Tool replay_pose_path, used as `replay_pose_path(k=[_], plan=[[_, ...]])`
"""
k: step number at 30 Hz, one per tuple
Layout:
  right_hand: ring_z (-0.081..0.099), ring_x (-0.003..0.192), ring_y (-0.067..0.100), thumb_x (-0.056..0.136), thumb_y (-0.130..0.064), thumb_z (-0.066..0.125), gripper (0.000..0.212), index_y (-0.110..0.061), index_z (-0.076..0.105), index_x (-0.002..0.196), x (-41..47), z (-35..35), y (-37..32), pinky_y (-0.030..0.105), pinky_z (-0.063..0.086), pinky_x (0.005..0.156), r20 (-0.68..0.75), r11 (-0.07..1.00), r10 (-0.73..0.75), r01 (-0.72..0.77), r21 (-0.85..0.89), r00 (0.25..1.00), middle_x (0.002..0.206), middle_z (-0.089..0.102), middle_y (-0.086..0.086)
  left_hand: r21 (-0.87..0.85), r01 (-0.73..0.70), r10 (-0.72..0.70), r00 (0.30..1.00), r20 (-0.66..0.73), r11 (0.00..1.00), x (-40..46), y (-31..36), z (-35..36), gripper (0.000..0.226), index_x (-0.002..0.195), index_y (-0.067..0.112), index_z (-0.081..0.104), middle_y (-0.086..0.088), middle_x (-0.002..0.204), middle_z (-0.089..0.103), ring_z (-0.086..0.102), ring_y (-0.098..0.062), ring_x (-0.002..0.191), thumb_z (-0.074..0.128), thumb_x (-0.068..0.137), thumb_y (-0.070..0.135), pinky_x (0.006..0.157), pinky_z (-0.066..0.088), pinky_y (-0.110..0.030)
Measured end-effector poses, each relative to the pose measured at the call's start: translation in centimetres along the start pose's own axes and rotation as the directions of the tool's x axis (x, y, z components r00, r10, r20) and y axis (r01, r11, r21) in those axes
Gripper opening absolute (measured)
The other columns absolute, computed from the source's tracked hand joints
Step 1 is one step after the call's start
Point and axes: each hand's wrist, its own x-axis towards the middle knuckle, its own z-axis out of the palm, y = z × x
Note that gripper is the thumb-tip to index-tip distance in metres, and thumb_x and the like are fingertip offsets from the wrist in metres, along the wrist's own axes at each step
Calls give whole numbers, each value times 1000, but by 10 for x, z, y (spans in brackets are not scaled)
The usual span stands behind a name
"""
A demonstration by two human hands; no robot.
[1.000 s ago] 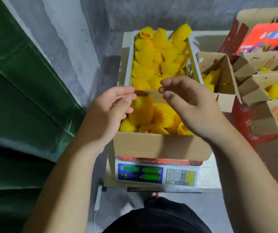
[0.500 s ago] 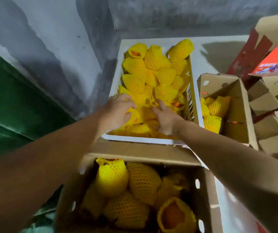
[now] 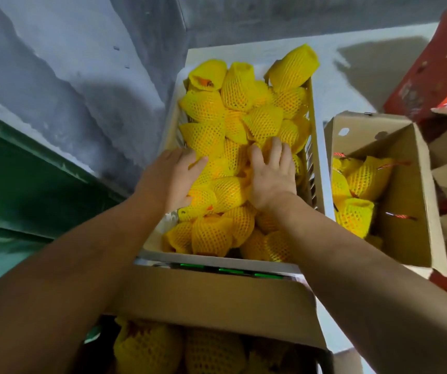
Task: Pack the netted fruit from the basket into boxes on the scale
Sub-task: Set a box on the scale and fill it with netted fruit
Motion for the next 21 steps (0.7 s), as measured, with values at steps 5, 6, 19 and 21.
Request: replay_pose_path(k=[5,6,19,21], plan=[[27,143,44,85,-45,62,79,-24,26,153,-5,-9,3,57,16,120,-79,999,-44,43,-10,996,155,26,17,0,5,-5,1000,-12,1000,-1,3,-6,63,141,17,49,-13,145,43,47,-35,126,68,81,27,102,36,-44],[32,136,43,84,-48,63,86,-24,23,156,-5,-11,3,56,20,117,-86,1000,-31,30,-6,996,150,30,16,-1,-3,3,1000,-15,1000,-1,3,-6,63,139,18,50,-13,146,44,48,-34,127,69,80,27,103,36,-44],[12,149,48,88,-45,66,84,-30,20,157,-3,0,1,61,19,120,6,999,-4,3,37,1000,166,10,15,-63,12,-23,985,-170,998,-4,4,1,65,123,15,64,-17,125,57,55,-42,110,87,62,21,96,41,-49],[26,141,47,85,-46,69,81,-27,27,151,-6,0,-1,62,29,114,-87,999,13,-16,-36,996,156,26,15,-36,39,-45,983,-181,999,-4,4,2,71,127,16,59,-15,116,54,53,-40,108,87,65,36,96,39,-48]])
